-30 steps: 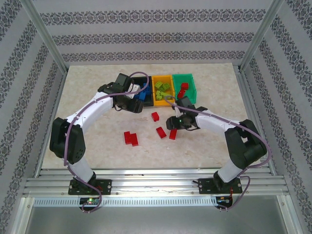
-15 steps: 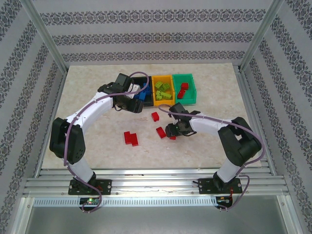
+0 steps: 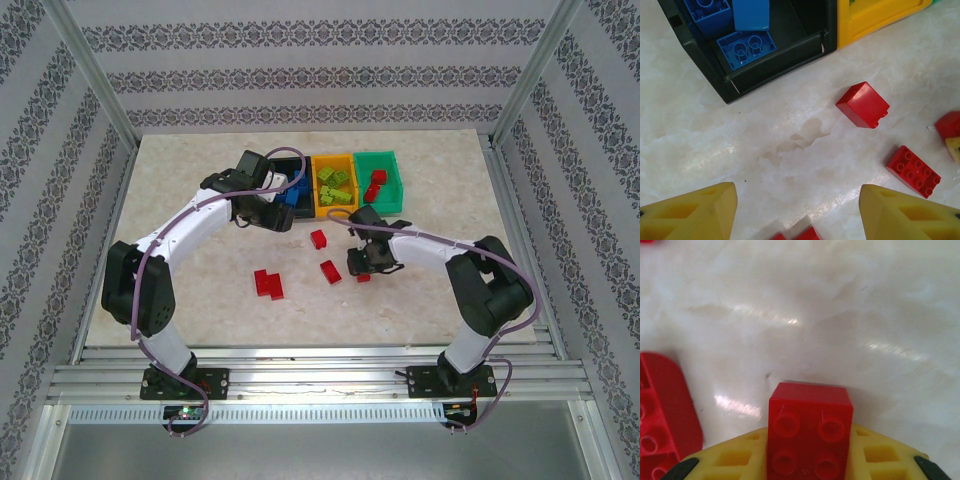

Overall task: Sort the legos into containers by color
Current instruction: Pick up the lego from the center of the table, then place the lego in the container.

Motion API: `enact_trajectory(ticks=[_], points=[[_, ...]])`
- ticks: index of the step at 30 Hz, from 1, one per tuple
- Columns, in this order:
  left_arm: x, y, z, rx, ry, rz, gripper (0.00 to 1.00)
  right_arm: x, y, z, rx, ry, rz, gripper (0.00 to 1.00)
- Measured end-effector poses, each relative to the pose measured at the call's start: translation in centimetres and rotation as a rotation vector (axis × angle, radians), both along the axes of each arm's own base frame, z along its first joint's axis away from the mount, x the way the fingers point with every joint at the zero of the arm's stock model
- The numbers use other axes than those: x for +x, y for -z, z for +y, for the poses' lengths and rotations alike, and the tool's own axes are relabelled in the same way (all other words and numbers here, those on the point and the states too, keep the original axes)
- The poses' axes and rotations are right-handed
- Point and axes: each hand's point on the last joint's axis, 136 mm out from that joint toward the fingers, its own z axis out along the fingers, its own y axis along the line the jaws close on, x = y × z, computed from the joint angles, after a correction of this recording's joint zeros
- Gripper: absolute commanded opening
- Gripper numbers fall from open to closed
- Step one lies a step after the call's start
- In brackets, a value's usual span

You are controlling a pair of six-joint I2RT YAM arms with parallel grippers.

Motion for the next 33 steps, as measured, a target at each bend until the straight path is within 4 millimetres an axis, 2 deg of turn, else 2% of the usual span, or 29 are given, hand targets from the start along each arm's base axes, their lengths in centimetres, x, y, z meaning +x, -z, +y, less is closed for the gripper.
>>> enact_trajectory(ticks=[2, 5, 10, 12, 14, 16, 19, 22, 24, 27, 30, 33], points=[[0.0, 0.0, 0.0, 0.000, 0.000, 0.000, 0.65, 1.6, -1.0, -0.9, 0.018, 0.035, -0.023, 0.30], [0.0, 0.0, 0.0, 0.000, 0.000, 0.000, 0.65, 5.1, -3.7, -2.3, 0.059, 0.088, -0.097, 0.30], [0.0, 0.0, 0.0, 0.000, 0.000, 0.000, 0.65, 12.6, -10.8, -4.3, 0.141, 0.159, -0.281, 0.30], [0.0, 0.0, 0.0, 0.001, 0.000, 0.000, 0.65, 15.5, -12.9, -4.9, 0.165, 0.175, -0.333, 0.30], [0.0, 0.0, 0.0, 0.001, 0.000, 0.000, 0.65, 18.1, -13.9, -5.4, 0.182, 0.188, -0.365, 0.30], [0.0, 0.0, 0.0, 0.001, 0.000, 0.000, 0.65, 20.2, -13.8, -5.9, 0.188, 0.202, -0.369, 0.31], [0.0, 0.0, 0.0, 0.001, -0.001, 0.000, 0.65, 22.6, -12.5, -6.3, 0.186, 0.214, -0.346, 0.34], [0.0, 0.0, 0.0, 0.001, 0.000, 0.000, 0.66, 24.1, -11.1, -6.3, 0.180, 0.211, -0.318, 0.35], [0.0, 0.0, 0.0, 0.001, 0.000, -0.001, 0.65, 24.9, -10.5, -6.2, 0.177, 0.205, -0.304, 0.36], [0.0, 0.0, 0.0, 0.002, -0.001, 0.000, 0.65, 25.8, -9.9, -6.1, 0.176, 0.197, -0.296, 0.46], [0.0, 0.0, 0.0, 0.002, 0.000, 0.000, 0.65, 25.7, -9.8, -6.0, 0.175, 0.193, -0.289, 0.55], [0.0, 0.0, 0.0, 0.001, 0.000, -0.001, 0.65, 25.7, -9.6, -6.0, 0.176, 0.195, -0.286, 0.55]])
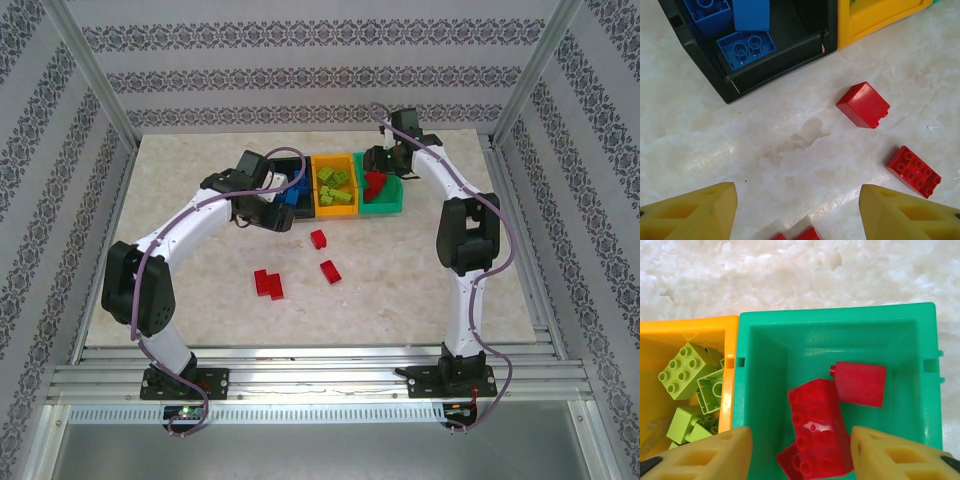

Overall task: Sort the legos into containers by color
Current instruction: Place the lego in the container, then pick up the lego from the center of the table.

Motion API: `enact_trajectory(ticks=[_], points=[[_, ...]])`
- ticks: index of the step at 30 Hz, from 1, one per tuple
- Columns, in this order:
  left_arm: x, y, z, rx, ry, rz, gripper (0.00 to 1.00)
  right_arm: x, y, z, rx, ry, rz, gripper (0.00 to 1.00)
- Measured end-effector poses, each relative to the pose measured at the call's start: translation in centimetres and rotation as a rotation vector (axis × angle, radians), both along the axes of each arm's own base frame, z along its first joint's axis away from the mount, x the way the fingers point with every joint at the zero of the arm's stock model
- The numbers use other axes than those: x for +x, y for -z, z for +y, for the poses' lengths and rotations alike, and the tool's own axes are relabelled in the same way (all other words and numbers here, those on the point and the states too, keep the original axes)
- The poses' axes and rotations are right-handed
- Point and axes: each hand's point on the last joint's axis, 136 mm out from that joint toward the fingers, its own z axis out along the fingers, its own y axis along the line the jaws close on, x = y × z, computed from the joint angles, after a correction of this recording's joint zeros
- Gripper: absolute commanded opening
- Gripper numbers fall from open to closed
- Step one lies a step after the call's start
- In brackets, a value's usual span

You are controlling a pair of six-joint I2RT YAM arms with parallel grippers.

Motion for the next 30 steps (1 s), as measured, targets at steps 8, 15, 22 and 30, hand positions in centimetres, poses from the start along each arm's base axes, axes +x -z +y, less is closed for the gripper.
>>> enact_trajectory(ticks=[8, 15, 22, 30], points=[[0.0, 0.0, 0.0, 0.000, 0.000, 0.000, 0.66, -2.5, 1.2, -0.3, 0.003, -0.005, 0.040, 0.55], [0.0, 0.0, 0.0, 0.000, 0.000, 0.000, 0.66, -6.1, -1.3, -0.6, 0.023, -0.013, -0.025, 0.52], [0.0, 0.0, 0.0, 0.000, 0.000, 0.000, 0.66, -10.4, -1.3, 0.9, 0.024, -0.061, -0.029, 0.53], [0.0, 0.0, 0.0, 0.000, 0.000, 0.000, 0.66, -18.2, 2.1, 8.2, -0.005, -0.290, 0.056, 0.59]])
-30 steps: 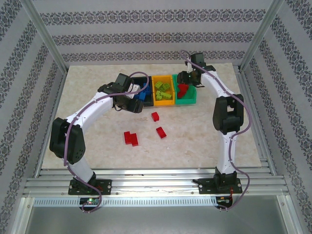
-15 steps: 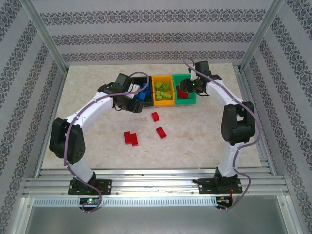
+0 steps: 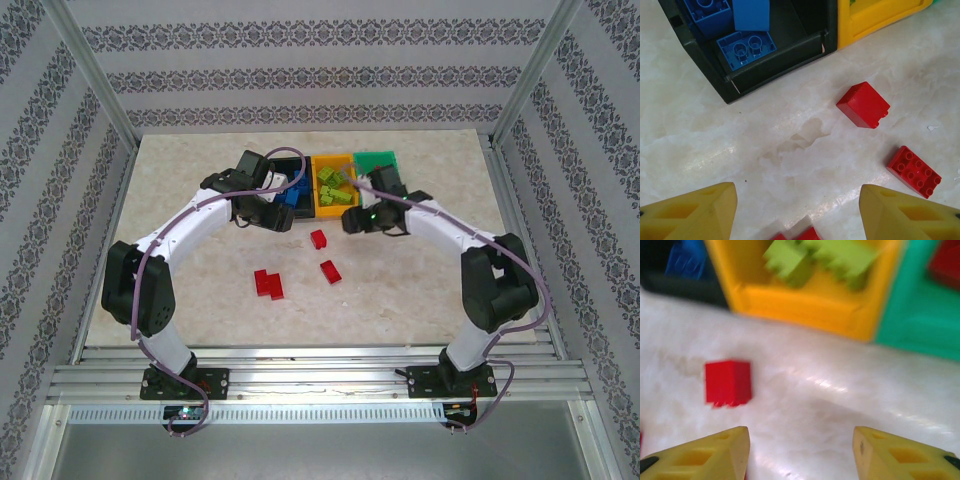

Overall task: Sort the legos into containers by color
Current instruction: Pick up the lego from the center of the table.

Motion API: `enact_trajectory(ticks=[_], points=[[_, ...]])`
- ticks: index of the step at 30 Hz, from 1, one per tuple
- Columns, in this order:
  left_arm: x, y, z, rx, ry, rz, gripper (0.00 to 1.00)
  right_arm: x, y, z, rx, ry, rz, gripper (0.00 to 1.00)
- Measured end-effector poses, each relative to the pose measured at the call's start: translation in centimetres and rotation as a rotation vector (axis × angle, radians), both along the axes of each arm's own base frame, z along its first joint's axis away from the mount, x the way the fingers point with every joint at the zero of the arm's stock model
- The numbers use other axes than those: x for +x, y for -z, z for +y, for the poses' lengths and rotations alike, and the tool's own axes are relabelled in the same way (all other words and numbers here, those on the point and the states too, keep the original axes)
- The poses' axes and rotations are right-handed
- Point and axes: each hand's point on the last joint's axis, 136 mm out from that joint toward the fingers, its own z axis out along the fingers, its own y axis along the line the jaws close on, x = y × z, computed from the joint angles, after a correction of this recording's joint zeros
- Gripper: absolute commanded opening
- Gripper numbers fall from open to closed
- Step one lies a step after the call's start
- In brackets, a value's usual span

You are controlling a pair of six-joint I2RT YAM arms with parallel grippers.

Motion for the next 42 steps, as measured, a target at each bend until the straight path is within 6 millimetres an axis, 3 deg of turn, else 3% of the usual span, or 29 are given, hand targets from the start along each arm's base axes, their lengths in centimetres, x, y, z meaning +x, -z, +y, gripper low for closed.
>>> enact_trajectory(ticks=[3, 7, 18, 24, 29, 35, 38, 42], points=[[0.0, 0.0, 0.0, 0.001, 0.000, 0.000, 0.66, -3.2, 1.7, 2.4, -0.034, -0.097, 0.036, 0.60], [0.0, 0.0, 0.0, 0.001, 0.000, 0.001, 0.66, -6.1, 3.3, 3.7, -0.078, -0.170, 0.075, 0.60], [0.0, 0.0, 0.0, 0.001, 0.000, 0.001, 0.66, -8.7, 6.3, 5.6, -0.184, -0.250, 0.119, 0.61], [0.0, 0.0, 0.0, 0.000, 0.000, 0.001, 0.66, -9.1, 7.2, 5.9, -0.229, -0.264, 0.128, 0.57], [0.0, 0.0, 0.0, 0.000, 0.000, 0.001, 0.66, -9.3, 7.7, 5.9, -0.252, -0.270, 0.131, 0.36], [0.0, 0.1, 0.0, 0.001, 0.000, 0.001, 0.66, -9.0, 7.7, 5.9, -0.242, -0.253, 0.134, 0.33], [0.0, 0.1, 0.0, 0.001, 0.000, 0.002, 0.66, -7.9, 7.3, 5.2, -0.204, -0.218, 0.138, 0.31], [0.0, 0.1, 0.0, 0.000, 0.000, 0.002, 0.66, -4.0, 5.5, 2.1, -0.099, -0.078, 0.123, 0.26]])
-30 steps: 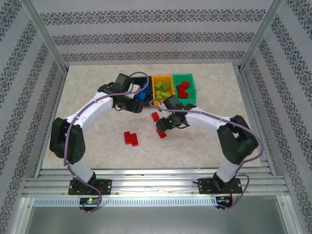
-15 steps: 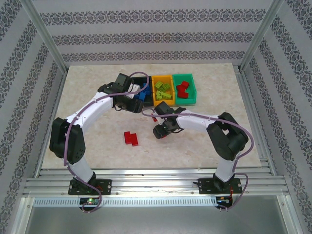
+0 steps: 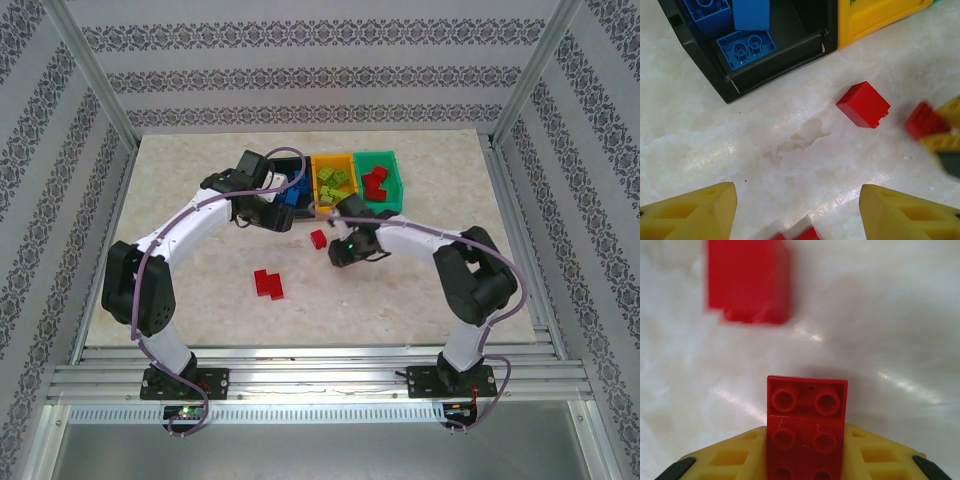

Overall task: Sort the legos into containers by color
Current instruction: Pick up the lego from the center of the table, then place the lego in the container, then pick up the lego from the center of the table.

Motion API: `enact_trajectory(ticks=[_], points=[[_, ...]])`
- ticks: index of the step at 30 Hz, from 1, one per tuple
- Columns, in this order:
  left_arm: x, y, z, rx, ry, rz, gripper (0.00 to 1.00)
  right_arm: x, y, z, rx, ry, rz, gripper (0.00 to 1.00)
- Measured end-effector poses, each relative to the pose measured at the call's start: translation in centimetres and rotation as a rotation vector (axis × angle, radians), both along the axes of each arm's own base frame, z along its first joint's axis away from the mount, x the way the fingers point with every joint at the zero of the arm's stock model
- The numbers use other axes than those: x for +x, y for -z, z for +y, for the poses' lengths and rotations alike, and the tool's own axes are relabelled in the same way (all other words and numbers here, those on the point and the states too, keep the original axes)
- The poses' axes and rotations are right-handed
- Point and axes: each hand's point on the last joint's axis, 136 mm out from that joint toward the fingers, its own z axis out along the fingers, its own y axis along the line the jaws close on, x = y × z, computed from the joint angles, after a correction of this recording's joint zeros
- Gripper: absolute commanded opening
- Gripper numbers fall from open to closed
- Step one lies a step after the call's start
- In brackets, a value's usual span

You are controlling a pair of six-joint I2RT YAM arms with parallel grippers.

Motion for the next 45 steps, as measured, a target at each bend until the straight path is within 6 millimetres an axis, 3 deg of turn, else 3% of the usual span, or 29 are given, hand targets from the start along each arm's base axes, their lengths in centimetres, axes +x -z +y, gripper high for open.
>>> enact_trajectory(ticks=[3, 8, 11, 14, 17, 24, 28, 34, 38, 45], points=[[0.0, 0.0, 0.0, 0.000, 0.000, 0.000, 0.66, 4.0, -2.1, -3.0, 0.073, 0.123, -0.048, 0.27], [0.0, 0.1, 0.0, 0.001, 0.000, 0.001, 0.66, 11.3, -7.3, -7.1, 0.156, 0.275, -0.181, 0.29], [0.0, 0.3, 0.0, 0.003, 0.000, 0.006, 0.66, 15.0, -9.9, -8.6, 0.190, 0.325, -0.250, 0.38], [0.1, 0.5, 0.0, 0.006, -0.001, 0.010, 0.66, 17.9, -11.0, -9.7, 0.197, 0.356, -0.281, 0.51], [0.1, 0.6, 0.0, 0.009, -0.001, 0.013, 0.66, 19.5, -10.9, -10.0, 0.185, 0.364, -0.284, 0.54], [0.1, 0.6, 0.0, 0.009, -0.001, 0.013, 0.66, 18.4, -9.5, -9.8, 0.134, 0.344, -0.245, 0.53], [0.1, 0.6, 0.0, 0.009, -0.002, 0.014, 0.66, 15.8, -8.6, -8.6, 0.117, 0.291, -0.217, 0.53], [0.1, 0.7, 0.0, 0.009, -0.002, 0.014, 0.66, 9.9, -8.8, -2.3, 0.140, 0.098, -0.204, 0.54], [0.1, 0.7, 0.0, 0.009, -0.001, 0.014, 0.66, 6.5, -7.8, 2.1, 0.155, -0.026, -0.180, 0.55], [0.1, 0.7, 0.1, 0.013, -0.003, 0.013, 0.66, 4.8, -4.3, 5.1, 0.139, -0.097, -0.123, 0.55]])
